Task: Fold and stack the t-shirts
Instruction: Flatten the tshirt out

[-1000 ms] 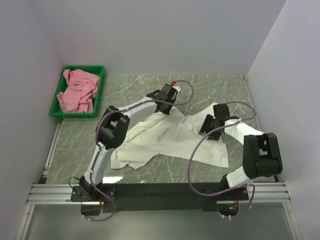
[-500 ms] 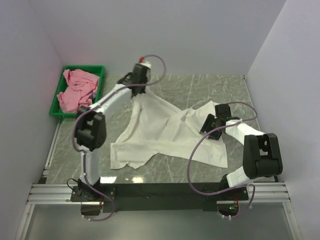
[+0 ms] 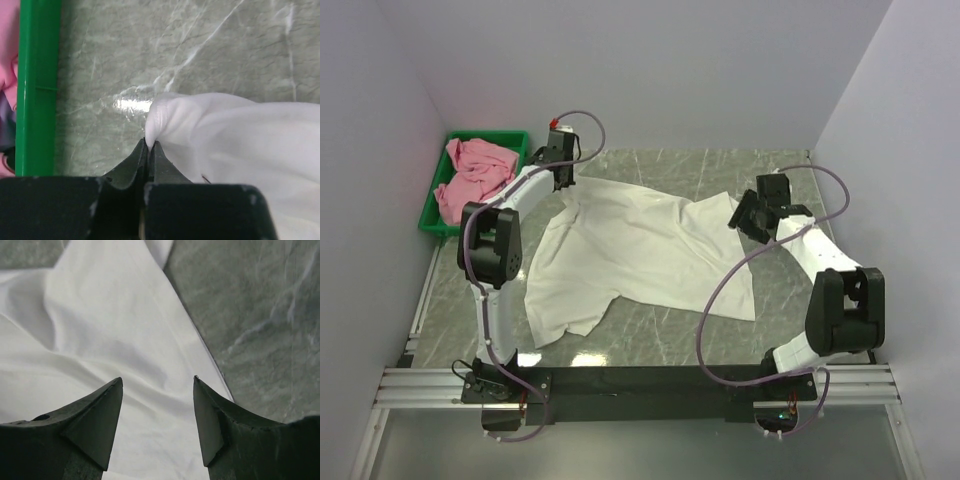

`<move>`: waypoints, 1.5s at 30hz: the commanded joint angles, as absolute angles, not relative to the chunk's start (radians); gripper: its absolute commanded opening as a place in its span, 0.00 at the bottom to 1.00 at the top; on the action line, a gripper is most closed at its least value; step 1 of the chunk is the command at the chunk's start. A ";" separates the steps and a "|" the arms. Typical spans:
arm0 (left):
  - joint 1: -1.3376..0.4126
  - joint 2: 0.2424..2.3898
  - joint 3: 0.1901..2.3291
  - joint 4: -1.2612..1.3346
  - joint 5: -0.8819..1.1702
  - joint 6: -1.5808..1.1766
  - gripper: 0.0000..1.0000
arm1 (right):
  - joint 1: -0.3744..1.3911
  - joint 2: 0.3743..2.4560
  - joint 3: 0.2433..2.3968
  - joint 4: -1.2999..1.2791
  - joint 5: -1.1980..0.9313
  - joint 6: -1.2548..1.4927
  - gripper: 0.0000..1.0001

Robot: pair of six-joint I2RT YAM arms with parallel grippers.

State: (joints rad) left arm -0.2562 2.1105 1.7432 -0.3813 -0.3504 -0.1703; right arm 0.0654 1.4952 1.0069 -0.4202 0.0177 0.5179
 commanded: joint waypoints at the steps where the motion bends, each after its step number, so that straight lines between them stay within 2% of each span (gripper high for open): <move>1: -0.247 2.039 1.712 -0.327 -0.316 -0.207 0.01 | 0.058 1.560 1.118 -0.416 0.048 0.468 0.65; 13: -0.218 1.993 1.641 -0.331 -0.287 -0.238 0.01 | 0.035 1.926 1.456 -0.413 -0.017 0.402 0.66; 28: -0.173 1.991 1.594 -0.328 -0.267 -0.250 0.01 | 0.029 2.201 1.730 -0.477 -0.155 0.384 0.65; 31: -0.163 1.987 1.589 -0.336 -0.264 -0.258 0.01 | 0.029 2.215 1.756 -0.495 -0.164 0.376 0.49; 32: -0.158 1.985 1.585 -0.337 -0.262 -0.258 0.01 | 0.028 2.209 1.756 -0.495 -0.158 0.371 0.33; 34: -0.153 1.973 1.585 -0.351 -0.273 -0.246 0.01 | 0.028 2.172 1.752 -0.489 -0.129 0.367 0.17; 35: -0.144 1.967 1.594 -0.359 -0.291 -0.242 0.01 | 0.025 2.157 1.756 -0.498 -0.115 0.353 0.05; 36: -0.138 1.959 1.598 -0.367 -0.298 -0.244 0.01 | 0.022 2.142 1.778 -0.512 -0.074 0.350 0.00; 40: -0.091 1.875 1.617 -0.436 -0.313 -0.333 0.01 | 0.005 1.946 1.731 -0.483 -0.012 0.359 0.00; 45: -0.051 1.754 1.513 -0.463 -0.269 -0.425 0.01 | -0.058 1.741 1.511 -0.411 -0.002 0.423 0.00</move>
State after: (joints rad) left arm -0.0715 1.8668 1.5429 -0.4393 -0.2668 -0.3439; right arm -0.0189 1.8893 1.5795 -0.4740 -0.0574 0.3882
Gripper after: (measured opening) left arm 0.030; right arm 0.009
